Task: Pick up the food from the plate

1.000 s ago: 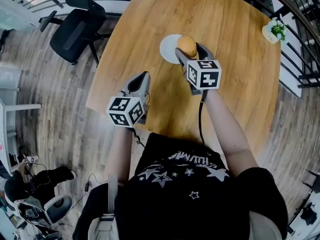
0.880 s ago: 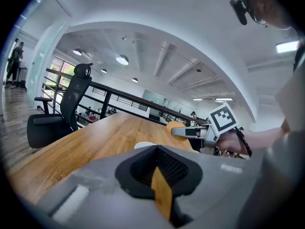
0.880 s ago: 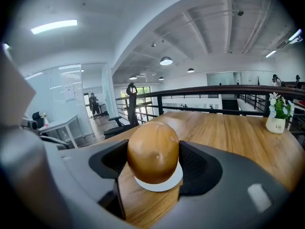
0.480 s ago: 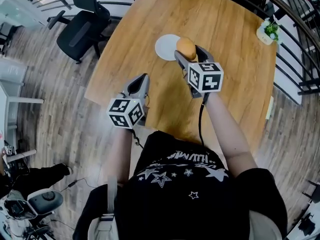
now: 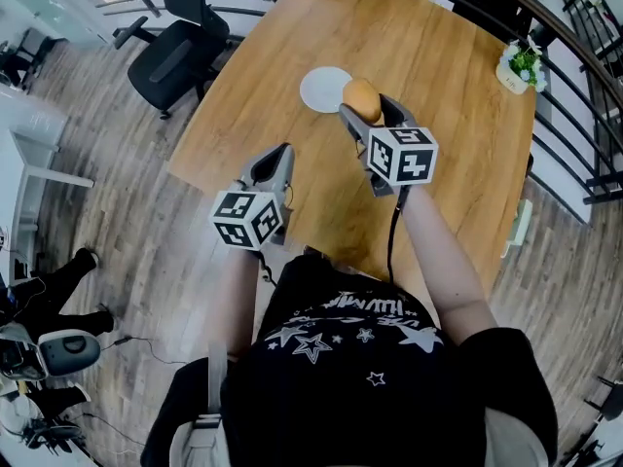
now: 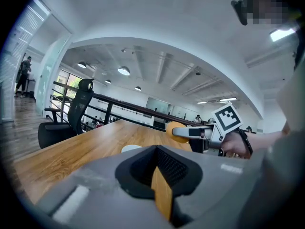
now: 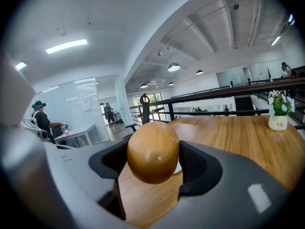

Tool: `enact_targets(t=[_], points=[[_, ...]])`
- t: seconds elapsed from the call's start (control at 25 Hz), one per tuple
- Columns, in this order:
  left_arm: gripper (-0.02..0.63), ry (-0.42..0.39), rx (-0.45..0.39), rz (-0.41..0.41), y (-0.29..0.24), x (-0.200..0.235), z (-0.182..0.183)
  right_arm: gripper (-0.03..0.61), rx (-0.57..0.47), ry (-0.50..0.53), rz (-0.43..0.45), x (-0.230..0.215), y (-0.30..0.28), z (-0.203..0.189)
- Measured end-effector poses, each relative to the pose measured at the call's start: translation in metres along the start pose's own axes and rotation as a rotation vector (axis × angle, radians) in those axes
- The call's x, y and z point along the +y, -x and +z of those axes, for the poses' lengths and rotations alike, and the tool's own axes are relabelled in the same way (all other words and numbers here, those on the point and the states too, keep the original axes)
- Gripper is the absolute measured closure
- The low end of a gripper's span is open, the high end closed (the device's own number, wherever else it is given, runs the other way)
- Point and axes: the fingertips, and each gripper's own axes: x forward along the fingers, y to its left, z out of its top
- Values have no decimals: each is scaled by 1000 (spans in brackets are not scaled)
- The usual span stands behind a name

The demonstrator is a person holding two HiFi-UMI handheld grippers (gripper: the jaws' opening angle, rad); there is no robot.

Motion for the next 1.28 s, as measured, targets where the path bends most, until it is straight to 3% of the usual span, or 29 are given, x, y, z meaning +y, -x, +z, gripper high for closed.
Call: enact_targets(t=[0.4, 0.8, 1.28], points=[[612, -3, -6, 34, 29, -56, -25, 245, -8, -1, 94, 11, 56, -19], [612, -8, -4, 59, 69, -132, -69, 245, -10, -6, 130, 12, 146, -59], [612, 7, -36, 130, 112, -210, -105, 244, 3, 83, 226, 15, 236, -87]])
